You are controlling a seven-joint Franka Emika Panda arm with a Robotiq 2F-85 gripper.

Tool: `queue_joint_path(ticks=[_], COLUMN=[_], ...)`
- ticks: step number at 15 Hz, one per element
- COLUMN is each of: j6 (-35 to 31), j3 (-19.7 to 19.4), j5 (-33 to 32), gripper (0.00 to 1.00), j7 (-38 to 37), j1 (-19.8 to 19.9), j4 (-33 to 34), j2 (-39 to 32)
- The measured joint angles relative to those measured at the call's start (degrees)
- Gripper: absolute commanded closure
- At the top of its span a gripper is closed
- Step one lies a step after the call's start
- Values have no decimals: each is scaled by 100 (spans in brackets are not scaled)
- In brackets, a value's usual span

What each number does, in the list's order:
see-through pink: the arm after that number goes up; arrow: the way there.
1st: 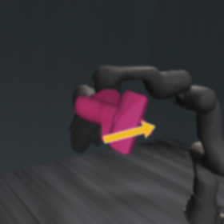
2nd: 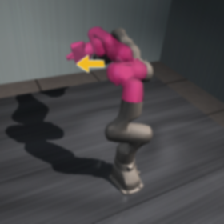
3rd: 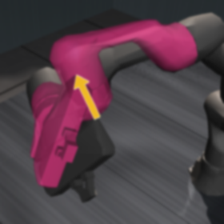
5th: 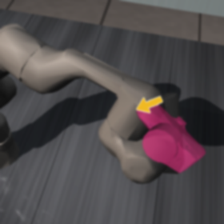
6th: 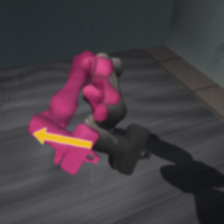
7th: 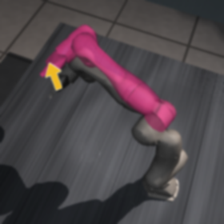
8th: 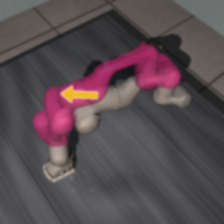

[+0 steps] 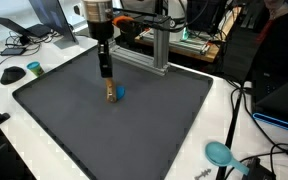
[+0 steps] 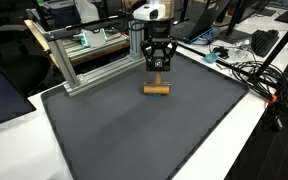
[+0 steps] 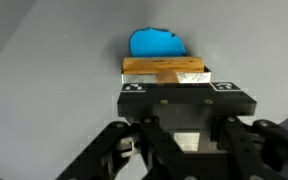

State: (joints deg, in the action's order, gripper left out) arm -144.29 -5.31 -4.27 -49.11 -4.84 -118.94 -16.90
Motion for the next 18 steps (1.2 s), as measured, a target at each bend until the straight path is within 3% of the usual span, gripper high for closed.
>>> queue_joint_path(ticks=[18], j6=[-5], j3=[-26], j5=[-74], gripper=[78], j7=[1], j1=[-3], j4=[53], j2=[-41])
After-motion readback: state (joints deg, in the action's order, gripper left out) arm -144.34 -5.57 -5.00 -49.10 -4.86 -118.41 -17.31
